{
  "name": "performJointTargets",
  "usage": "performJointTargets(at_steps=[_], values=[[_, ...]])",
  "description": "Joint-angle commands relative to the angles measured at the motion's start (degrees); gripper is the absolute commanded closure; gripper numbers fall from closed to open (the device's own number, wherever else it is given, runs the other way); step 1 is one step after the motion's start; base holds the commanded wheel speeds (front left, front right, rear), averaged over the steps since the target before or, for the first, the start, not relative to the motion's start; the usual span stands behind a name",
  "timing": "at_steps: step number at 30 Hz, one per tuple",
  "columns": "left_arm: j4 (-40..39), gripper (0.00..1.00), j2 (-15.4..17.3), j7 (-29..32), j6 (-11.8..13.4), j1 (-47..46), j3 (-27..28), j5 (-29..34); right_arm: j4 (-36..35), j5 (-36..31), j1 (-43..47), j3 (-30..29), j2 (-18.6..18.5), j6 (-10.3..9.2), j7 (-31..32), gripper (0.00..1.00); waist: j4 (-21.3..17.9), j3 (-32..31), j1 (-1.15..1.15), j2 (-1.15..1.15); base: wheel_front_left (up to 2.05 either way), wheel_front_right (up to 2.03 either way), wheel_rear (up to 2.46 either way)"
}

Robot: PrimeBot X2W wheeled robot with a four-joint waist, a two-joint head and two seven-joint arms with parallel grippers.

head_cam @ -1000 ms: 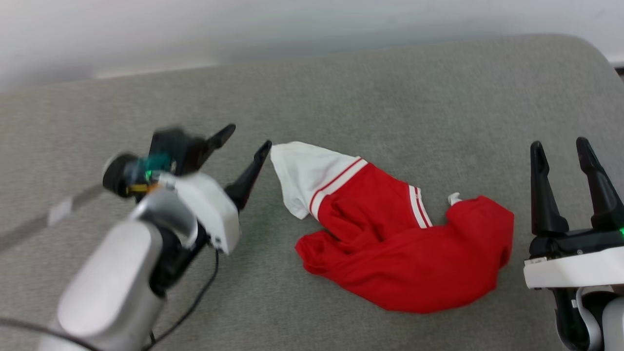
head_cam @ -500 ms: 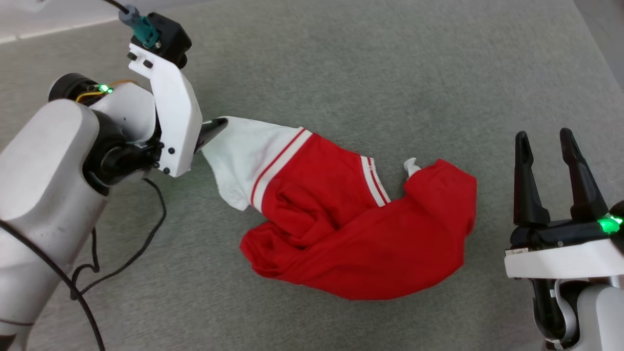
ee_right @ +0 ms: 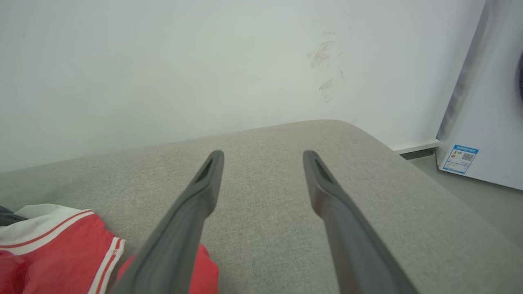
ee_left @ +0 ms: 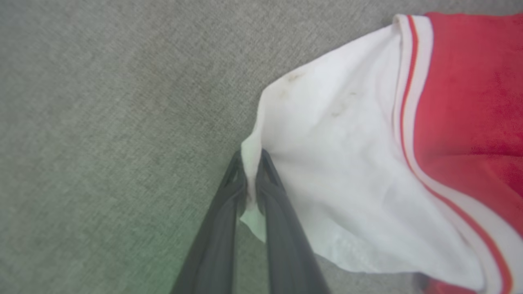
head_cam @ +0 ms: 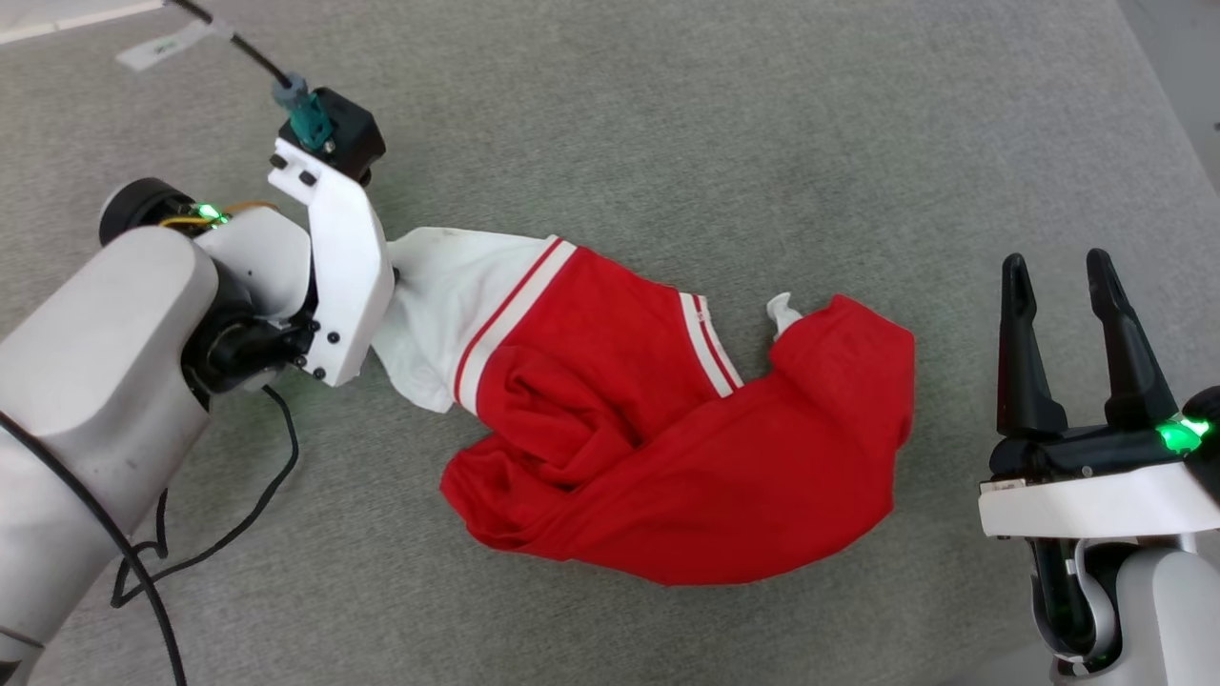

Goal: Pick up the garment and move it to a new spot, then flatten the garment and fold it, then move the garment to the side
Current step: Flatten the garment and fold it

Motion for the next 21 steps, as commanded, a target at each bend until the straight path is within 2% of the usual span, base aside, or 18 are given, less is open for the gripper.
performJointTargets(at_steps=[1,7,11,17,21], values=[[1.16,1.0,0.17,-0.85,-0.09,2.0,-0.86,0.08,0.04,-0.45,-0.79,-0.01,0.19,-0.02,-0.18,0.0,0.84,-0.61,0.0,0.0,0.0,0.0,0.0],[3.79,1.0,-1.47,-15.76,0.22,-0.31,4.08,0.77,-0.05,-2.19,-0.21,-0.32,0.19,-0.02,1.54,0.0,4.91,-3.94,0.0,0.0,0.0,0.0,0.0],[5.71,1.0,-1.37,-25.09,1.05,0.3,7.24,1.4,-0.48,-3.15,0.73,-0.55,-0.28,-0.02,3.45,0.0,8.36,-6.87,0.0,0.0,0.0,0.0,0.0],[6.49,1.0,0.17,-33.32,2.91,5.31,10.43,0.24,-1.27,-3.73,2.48,-0.93,-1.17,-0.02,6.24,0.0,13.73,-10.94,0.0,0.0,0.0,0.0,0.0],[5.91,1.0,1.51,-35.75,5.62,11.69,11.4,-1.25,-1.61,-3.78,3.6,-0.62,-1.51,-0.02,7.77,0.0,16.41,-13.15,0.0,0.0,0.0,0.0,0.0]])
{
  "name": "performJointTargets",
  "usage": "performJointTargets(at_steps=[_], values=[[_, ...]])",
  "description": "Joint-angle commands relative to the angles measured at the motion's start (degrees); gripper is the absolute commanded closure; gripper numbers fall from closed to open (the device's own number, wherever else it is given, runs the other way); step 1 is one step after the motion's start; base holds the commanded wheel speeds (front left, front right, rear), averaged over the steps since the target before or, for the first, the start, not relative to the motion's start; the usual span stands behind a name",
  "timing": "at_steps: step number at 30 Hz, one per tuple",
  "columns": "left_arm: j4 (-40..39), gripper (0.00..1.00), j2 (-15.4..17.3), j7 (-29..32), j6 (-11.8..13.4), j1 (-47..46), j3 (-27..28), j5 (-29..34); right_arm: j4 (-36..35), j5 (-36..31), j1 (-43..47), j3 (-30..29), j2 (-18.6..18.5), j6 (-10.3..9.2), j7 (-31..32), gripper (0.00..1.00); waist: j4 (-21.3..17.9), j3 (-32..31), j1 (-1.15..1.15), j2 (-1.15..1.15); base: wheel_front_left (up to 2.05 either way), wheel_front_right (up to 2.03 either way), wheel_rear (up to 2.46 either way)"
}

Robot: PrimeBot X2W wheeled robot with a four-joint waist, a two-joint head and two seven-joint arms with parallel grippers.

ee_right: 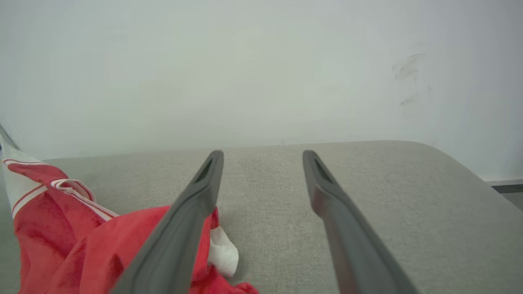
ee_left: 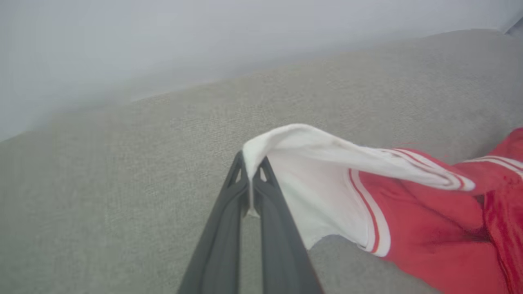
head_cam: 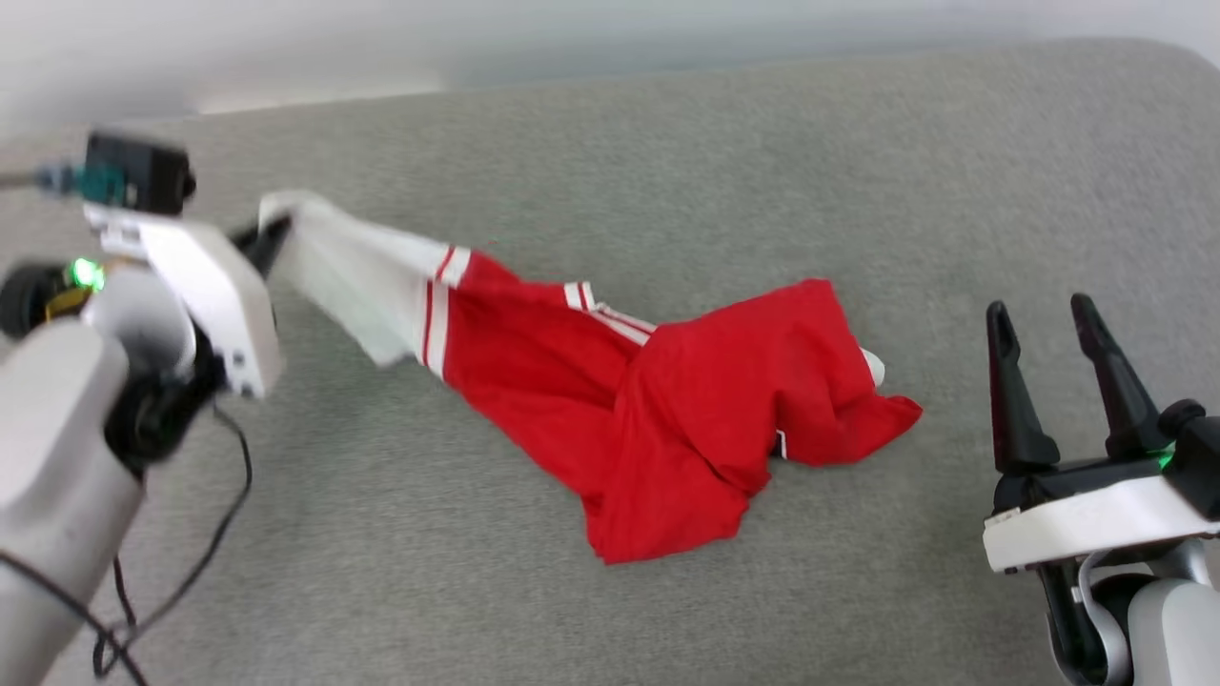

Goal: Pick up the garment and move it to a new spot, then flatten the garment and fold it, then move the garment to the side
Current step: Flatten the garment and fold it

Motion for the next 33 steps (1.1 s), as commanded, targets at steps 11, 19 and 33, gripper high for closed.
performJointTargets(at_steps=[11,19,33], values=[[-0.86,0.0,-0.06,-2.46,5.36,15.64,-0.62,-3.48,-0.41,0.03,2.59,1.64,-0.84,-0.02,2.73,0.0,5.63,-5.42,0.0,0.0,0.0,0.0,0.0],[-3.88,0.0,-2.02,-20.87,4.74,15.83,2.56,0.95,-0.52,0.38,3.07,1.72,-0.86,-0.02,2.8,0.0,6.56,-7.6,0.0,0.0,0.0,0.0,0.0],[-25.53,0.0,-5.93,-26.45,11.5,33.71,10.95,15.65,-0.39,0.94,4.93,1.86,0.22,-0.02,2.11,0.0,6.8,-9.28,0.0,0.0,0.0,0.0,0.0]])
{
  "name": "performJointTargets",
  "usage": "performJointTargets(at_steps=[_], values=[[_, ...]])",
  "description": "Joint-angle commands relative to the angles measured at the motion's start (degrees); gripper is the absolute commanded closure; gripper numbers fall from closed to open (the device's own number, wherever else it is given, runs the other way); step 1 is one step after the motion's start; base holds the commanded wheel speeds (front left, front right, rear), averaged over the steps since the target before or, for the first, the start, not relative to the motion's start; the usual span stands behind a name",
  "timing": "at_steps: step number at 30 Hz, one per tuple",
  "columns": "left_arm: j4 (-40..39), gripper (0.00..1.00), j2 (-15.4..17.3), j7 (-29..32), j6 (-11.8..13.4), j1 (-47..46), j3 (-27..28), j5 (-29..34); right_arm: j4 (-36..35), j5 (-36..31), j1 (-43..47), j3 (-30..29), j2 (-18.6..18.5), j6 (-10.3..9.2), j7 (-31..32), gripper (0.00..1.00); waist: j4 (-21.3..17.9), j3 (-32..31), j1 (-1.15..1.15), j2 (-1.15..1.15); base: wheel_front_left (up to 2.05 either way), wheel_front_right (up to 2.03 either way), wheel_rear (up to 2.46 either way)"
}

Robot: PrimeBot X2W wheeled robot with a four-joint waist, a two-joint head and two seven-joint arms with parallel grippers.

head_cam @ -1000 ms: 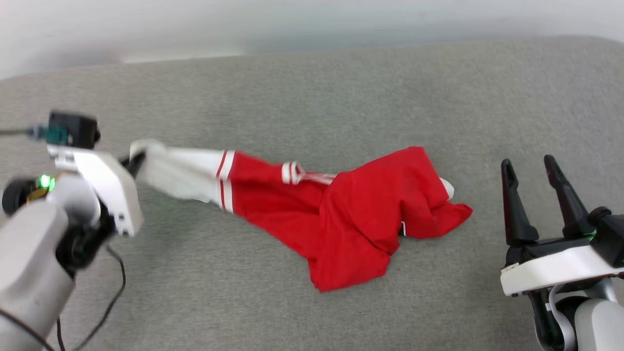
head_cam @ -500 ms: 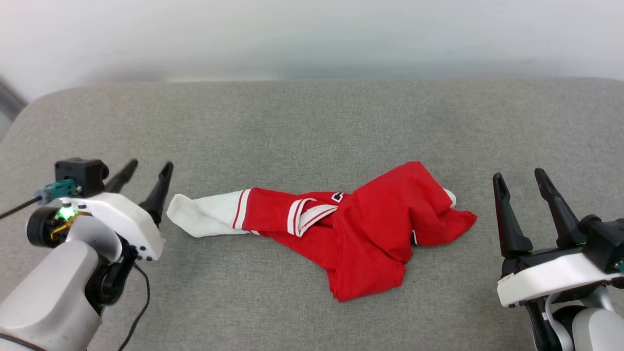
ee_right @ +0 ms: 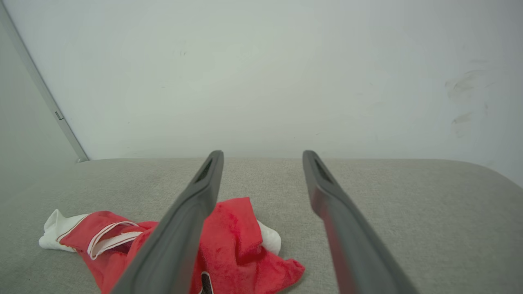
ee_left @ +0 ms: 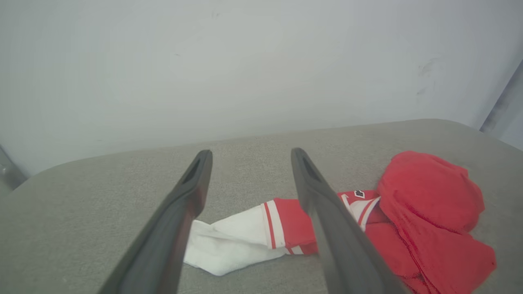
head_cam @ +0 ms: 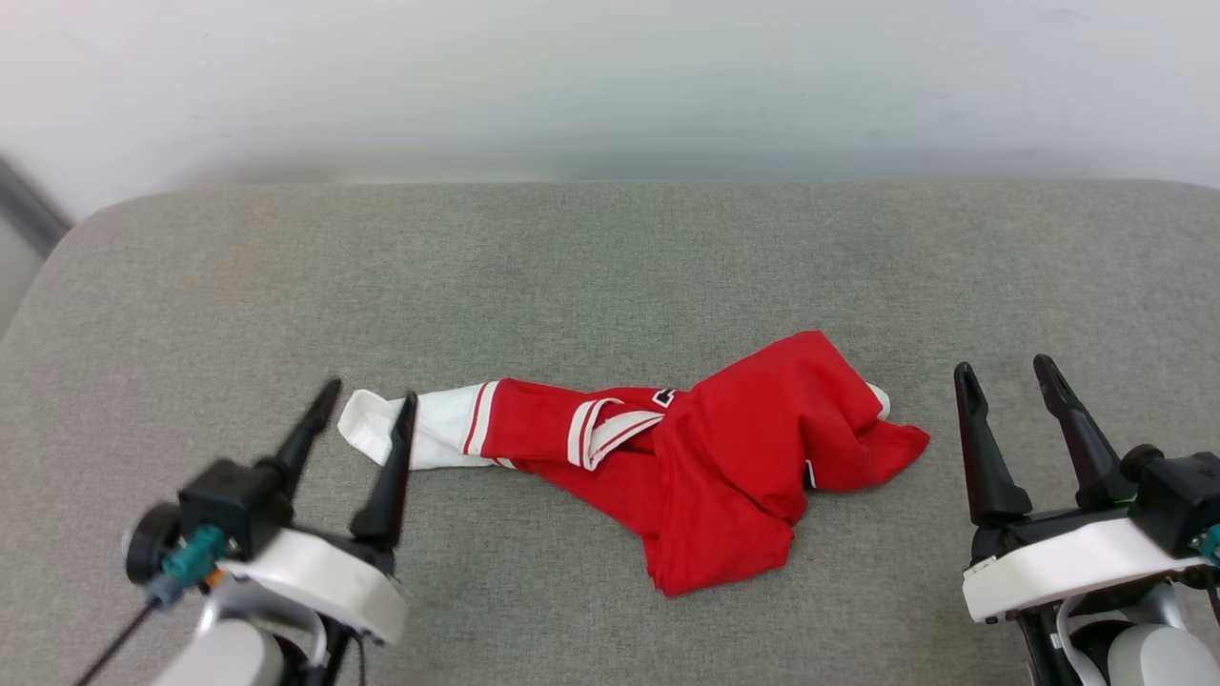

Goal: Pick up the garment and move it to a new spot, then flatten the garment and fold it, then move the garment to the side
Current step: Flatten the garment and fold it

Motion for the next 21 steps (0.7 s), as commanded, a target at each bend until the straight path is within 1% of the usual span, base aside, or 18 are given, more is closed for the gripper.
performJointTargets(at_steps=[1,3,6,8,10,13,16,17,21], values=[[-0.52,0.0,-0.38,-0.14,0.19,0.2,0.47,0.35,-0.12,0.01,0.17,0.07,0.12,-0.02,-0.23,0.0,-0.08,0.07,0.01,0.0,0.0,0.0,0.0],[-1.44,0.0,-2.1,-0.15,0.02,2.79,0.92,1.04,-0.26,0.1,0.28,0.05,0.17,-0.02,-0.13,0.0,-0.27,0.26,0.01,0.0,0.0,0.0,0.0],[-2.04,0.0,-3.72,-0.15,-0.99,4.15,0.34,2.17,-0.6,0.04,0.02,-0.14,0.15,-0.02,0.13,0.0,-0.66,0.84,0.01,0.0,0.0,0.0,0.0],[-2.17,0.0,-3.95,0.01,-1.75,3.35,-0.47,2.51,-0.86,-0.14,-0.56,0.03,0.04,-0.02,0.34,0.0,-1.2,1.67,0.01,0.0,0.0,0.0,0.0],[-2.59,0.0,-4.21,1.84,-2.68,1.33,-1.45,2.48,-1.14,-0.28,-1.3,0.46,-0.2,-0.02,0.5,0.0,-1.91,2.58,0.01,0.0,0.0,0.0,0.0],[-2.84,0.0,-5.02,6.96,-3.94,-2.38,-3.33,1.78,-1.37,-0.42,-1.57,0.2,-0.29,-0.02,0.75,0.0,-3.15,4.2,0.01,0.0,0.0,0.0,0.0],[-1.93,0.0,-6.11,14.56,-5.32,-7.29,-5.73,0.59,-1.62,-0.66,-2.04,0.13,-0.27,-0.02,0.77,0.0,-4.65,6.01,0.01,0.0,0.0,0.0,0.0],[-1.51,0.0,-6.21,17.05,-6.03,-9.51,-6.83,1.02,-1.65,-0.64,-2.24,0.0,-0.27,-0.02,0.76,0.0,-5.17,6.64,0.01,0.0,0.0,0.0,0.0],[1.99,0.0,-8.33,26.04,-8.78,-17.19,-9.46,-0.73,-1.98,-0.85,-2.87,-0.38,-0.2,-0.02,0.4,0.0,-7.31,9.07,0.01,0.0,0.0,0.0,0.0]])
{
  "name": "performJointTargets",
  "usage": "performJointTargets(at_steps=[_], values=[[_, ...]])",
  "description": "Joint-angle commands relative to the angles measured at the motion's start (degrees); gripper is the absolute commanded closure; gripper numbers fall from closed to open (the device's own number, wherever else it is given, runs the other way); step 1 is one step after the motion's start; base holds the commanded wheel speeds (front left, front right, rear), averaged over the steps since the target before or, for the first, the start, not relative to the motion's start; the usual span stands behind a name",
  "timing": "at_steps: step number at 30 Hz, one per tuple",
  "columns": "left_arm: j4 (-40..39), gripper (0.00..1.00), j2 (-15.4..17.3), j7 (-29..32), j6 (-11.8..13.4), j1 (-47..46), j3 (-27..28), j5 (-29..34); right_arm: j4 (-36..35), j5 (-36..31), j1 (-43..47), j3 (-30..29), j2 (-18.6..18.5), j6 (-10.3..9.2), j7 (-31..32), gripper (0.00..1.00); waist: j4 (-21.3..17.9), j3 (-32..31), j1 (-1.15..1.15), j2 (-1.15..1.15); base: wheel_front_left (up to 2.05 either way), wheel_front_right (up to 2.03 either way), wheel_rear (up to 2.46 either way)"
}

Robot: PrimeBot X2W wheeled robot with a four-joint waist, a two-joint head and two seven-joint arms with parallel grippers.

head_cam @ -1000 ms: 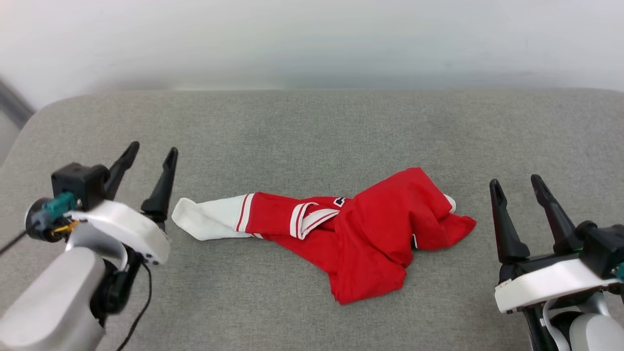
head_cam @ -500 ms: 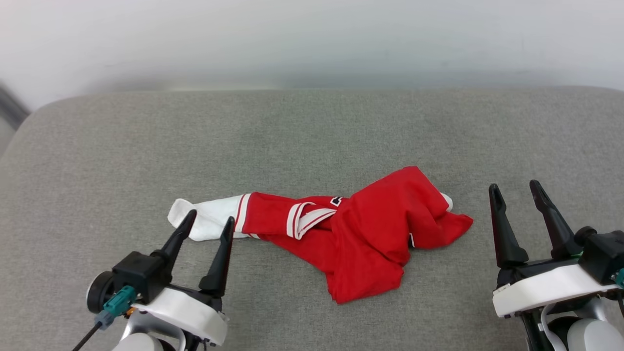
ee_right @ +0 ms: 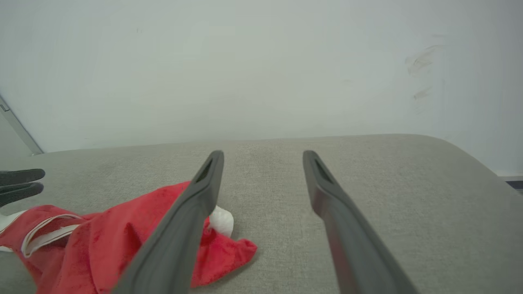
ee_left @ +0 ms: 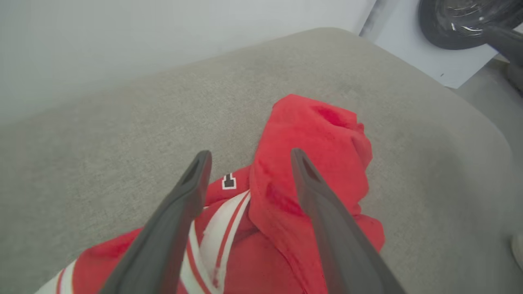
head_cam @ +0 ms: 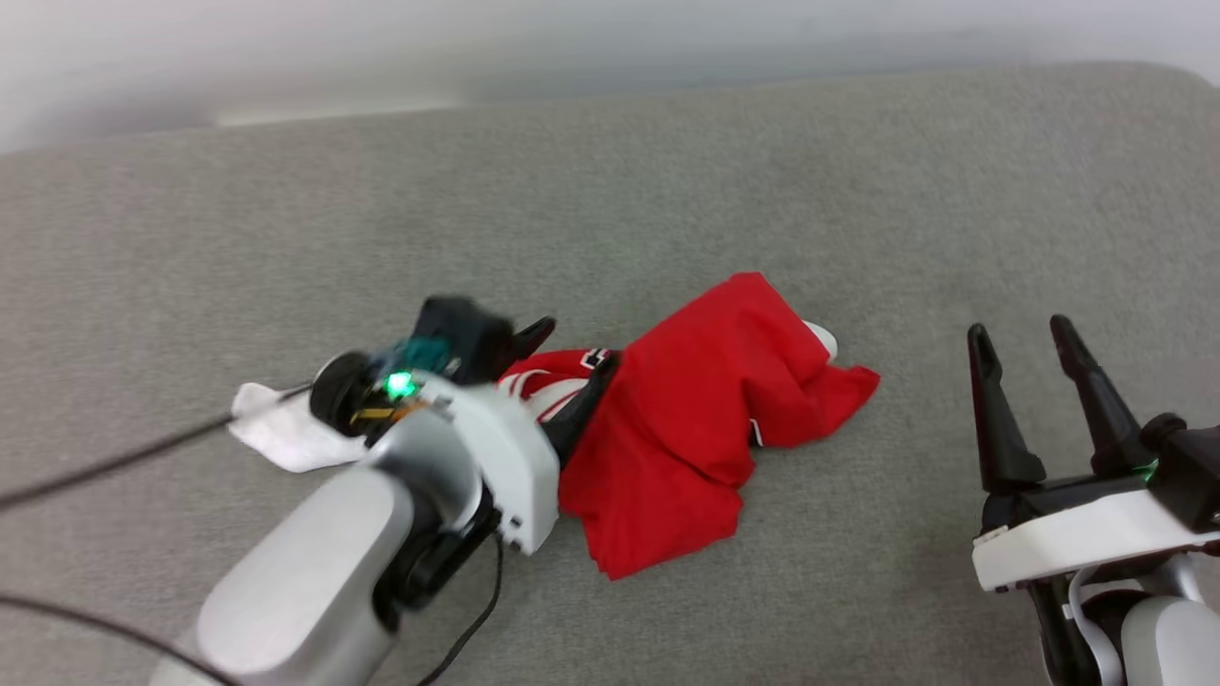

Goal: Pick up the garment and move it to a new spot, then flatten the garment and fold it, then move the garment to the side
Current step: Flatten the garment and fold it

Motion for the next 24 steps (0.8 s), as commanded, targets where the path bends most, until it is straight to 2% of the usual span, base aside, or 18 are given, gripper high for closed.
performJointTargets(at_steps=[1,5,10,18,19,20,21,24], values=[[0.78,0.0,-0.51,1.14,-0.41,-1.24,-0.43,-0.5,-0.21,-0.34,-0.54,-0.11,-0.03,-0.02,-0.22,0.0,-1.73,1.76,0.0,0.0,0.0,0.0,0.0],[4.94,0.0,-2.34,7.61,-2.73,-7.8,-2.59,-0.99,-0.18,-0.33,-1.47,0.01,0.18,-0.02,-0.7,0.0,-3.64,3.89,0.0,0.0,0.0,0.0,0.0],[9.95,0.0,-4.17,12.62,-4.72,-13.53,-4.68,-1.27,0.72,-0.58,-1.52,-0.12,0.53,-0.02,-1.7,0.0,-5.03,5.88,0.0,0.0,0.0,0.0,0.0],[16.39,0.0,-6.01,14.16,-6.62,-17.51,-7.83,-0.77,2.09,-0.84,-2.58,0.2,0.91,-0.02,-3.03,0.0,-6.04,7.22,0.0,0.0,0.0,0.0,0.0],[16.83,0.36,-6.15,13.85,-6.77,-17.61,-8.13,-0.84,2.28,-0.86,-2.7,0.23,0.93,-0.02,-3.16,0.0,-6.07,7.25,0.0,0.0,0.0,0.0,0.0],[16.98,0.92,-6.39,13.02,-7.07,-17.72,-8.24,-1.06,2.46,-0.89,-2.75,0.25,0.98,-0.02,-3.22,0.0,-6.07,7.26,0.0,0.0,0.0,0.0,0.0],[17.15,1.0,-6.53,11.98,-7.12,-17.78,-8.23,-1.2,2.66,-0.91,-2.77,0.26,1.01,-0.02,-3.31,0.0,-6.05,7.21,0.0,0.0,0.0,0.0,0.0],[17.37,1.0,-6.5,7.77,-7.49,-18.02,-8.72,0.18,3.19,-0.95,-2.52,0.05,1.1,-0.02,-3.54,0.0,-5.71,6.47,0.0,0.0,0.0,0.0,0.0]])
